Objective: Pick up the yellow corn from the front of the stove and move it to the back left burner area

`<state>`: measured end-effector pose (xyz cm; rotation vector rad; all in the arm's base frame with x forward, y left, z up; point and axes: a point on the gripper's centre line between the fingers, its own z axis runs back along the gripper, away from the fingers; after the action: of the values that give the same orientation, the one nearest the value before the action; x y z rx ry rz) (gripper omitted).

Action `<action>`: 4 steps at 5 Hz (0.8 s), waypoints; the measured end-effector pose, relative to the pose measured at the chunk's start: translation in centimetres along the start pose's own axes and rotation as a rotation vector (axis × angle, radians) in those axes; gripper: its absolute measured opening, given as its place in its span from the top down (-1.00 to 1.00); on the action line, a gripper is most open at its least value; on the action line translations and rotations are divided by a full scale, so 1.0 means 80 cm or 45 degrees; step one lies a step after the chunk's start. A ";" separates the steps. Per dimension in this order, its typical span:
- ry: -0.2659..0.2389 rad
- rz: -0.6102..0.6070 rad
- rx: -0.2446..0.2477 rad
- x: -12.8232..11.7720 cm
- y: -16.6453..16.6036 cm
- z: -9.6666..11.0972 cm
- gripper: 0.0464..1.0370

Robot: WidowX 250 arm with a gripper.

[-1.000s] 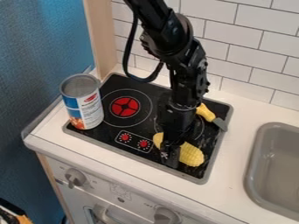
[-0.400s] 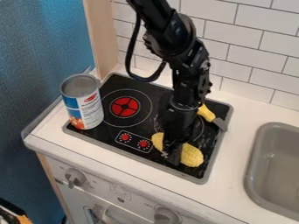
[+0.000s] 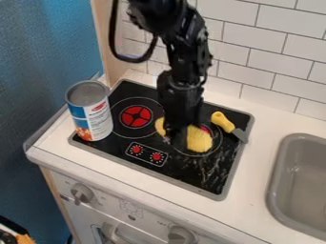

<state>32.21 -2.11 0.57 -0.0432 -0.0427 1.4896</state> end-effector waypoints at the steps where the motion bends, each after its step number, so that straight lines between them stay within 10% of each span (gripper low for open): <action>1: -0.033 -0.006 0.040 0.038 0.001 0.014 -0.21; 4: -0.078 -0.093 0.065 0.145 -0.037 0.032 -0.21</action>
<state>35.99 9.24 3.35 0.0452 -0.0552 1.4178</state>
